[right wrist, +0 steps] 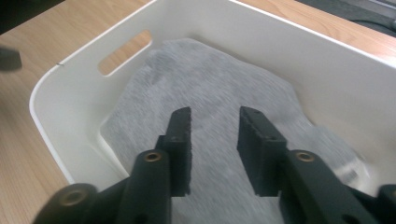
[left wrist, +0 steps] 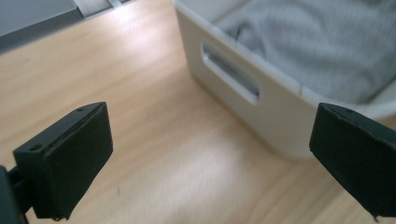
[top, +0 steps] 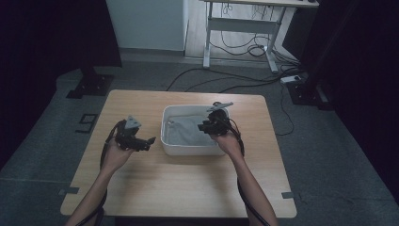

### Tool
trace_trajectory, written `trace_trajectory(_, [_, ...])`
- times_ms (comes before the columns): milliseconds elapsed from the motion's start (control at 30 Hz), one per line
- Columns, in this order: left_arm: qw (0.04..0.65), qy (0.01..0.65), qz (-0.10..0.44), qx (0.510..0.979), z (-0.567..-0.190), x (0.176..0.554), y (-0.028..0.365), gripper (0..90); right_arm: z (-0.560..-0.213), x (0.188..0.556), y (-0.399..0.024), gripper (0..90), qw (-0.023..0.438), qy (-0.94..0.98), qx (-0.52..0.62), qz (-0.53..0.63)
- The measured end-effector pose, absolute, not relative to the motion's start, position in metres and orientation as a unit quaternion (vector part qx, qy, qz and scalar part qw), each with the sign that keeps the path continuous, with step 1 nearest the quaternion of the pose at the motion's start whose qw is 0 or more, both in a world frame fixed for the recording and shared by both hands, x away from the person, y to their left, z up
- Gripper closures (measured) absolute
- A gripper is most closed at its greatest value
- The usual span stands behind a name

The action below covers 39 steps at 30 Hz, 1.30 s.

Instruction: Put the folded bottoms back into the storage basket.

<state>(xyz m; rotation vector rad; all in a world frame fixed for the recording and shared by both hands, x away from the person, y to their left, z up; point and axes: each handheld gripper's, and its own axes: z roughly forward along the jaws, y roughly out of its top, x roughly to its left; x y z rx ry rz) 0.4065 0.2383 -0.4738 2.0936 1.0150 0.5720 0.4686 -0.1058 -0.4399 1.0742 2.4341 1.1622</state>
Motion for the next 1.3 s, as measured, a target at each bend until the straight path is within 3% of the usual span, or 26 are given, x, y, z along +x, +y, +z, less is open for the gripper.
trace_trajectory(400, [0.331, 0.416, 0.191, 0.825, -0.533, 0.373, 0.265, 0.0, -0.447, 0.496, -0.056, 68.2, 0.109, 0.851, 0.339, 0.385])
trace_trajectory(833, [0.327, 0.409, 0.178, 0.833, -0.542, 0.371, 0.264, 0.0, -0.481, 0.525, -0.012, 61.5, 0.121, 0.862, 0.357, 0.338])
trace_trajectory(1300, [0.316, 0.404, 0.168, 0.842, -0.548, 0.372, 0.259, 0.0, -0.502, 0.531, -0.008, 50.1, 0.117, 0.869, 0.356, 0.322])
